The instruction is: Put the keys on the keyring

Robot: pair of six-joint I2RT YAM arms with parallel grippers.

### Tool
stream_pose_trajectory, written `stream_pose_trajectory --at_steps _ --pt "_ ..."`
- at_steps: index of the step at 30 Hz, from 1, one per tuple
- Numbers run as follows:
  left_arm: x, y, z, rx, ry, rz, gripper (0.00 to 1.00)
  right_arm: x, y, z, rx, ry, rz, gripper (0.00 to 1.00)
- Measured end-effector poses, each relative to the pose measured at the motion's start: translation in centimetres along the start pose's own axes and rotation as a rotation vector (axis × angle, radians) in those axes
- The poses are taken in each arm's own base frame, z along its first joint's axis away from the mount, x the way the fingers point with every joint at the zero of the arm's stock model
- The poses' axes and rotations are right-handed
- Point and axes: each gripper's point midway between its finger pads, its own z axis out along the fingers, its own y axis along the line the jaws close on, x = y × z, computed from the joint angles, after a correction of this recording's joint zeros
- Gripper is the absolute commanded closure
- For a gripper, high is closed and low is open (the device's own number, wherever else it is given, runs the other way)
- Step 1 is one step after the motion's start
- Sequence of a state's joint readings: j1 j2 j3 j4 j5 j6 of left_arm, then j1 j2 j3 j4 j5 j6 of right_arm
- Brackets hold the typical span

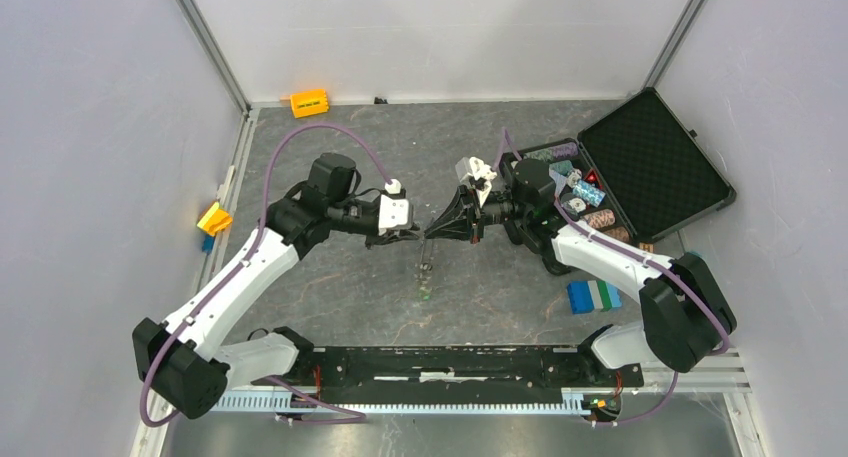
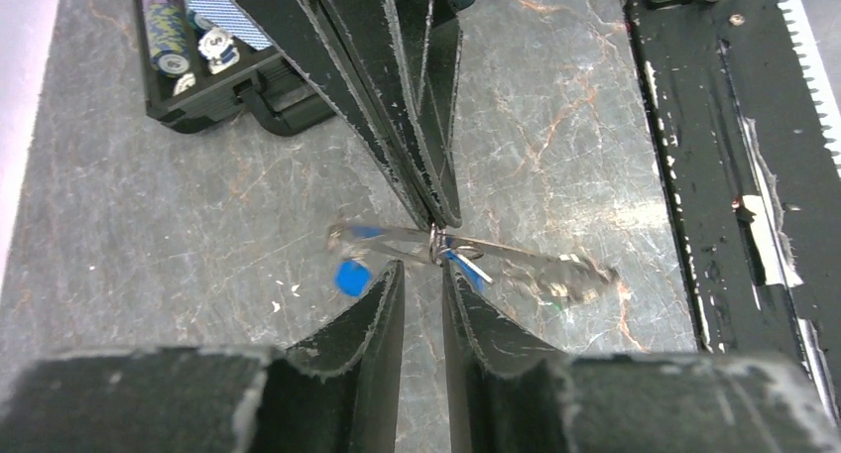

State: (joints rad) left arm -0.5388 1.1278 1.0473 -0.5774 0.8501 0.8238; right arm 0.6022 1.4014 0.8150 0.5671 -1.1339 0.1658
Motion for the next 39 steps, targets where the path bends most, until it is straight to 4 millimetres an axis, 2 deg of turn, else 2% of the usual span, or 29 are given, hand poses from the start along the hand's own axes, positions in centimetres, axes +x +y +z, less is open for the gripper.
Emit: stream_pose_trajectory --at_steps 8,22,26,32,34,36,39 --pt "0.6 -0.5 0.5 0.04 0.003 -0.035 0.76 0.1 -0.1 0.0 0.002 0.002 -0.003 1.0" --pt "-0.5 -0.5 0.6 0.064 -0.035 -0.027 0.89 0.0 -0.1 0.0 0.002 0.002 -0.002 1.0" --pt "-0.5 -0.5 0.6 0.064 -0.035 -0.027 0.86 0.0 0.0 0.0 0.001 0.002 -0.002 1.0" --pt "-0.5 -0.5 0.6 0.062 -0.034 -0.027 0.73 0.0 0.0 0.1 -0.001 0.002 -0.005 1.0" --pt "-0.5 -0.5 0.6 0.062 -0.033 -0.028 0.71 -0.1 0.0 0.1 0.0 0.001 -0.009 1.0" --pt "-0.5 -0.5 0.6 0.062 -0.032 -0.028 0.71 -0.1 0.0 0.1 0.0 0.001 -0.011 1.0" --pt "-0.5 -0.5 0.6 0.062 -0.032 -0.029 0.76 -0.1 0.0 0.1 -0.001 0.003 -0.008 1.0"
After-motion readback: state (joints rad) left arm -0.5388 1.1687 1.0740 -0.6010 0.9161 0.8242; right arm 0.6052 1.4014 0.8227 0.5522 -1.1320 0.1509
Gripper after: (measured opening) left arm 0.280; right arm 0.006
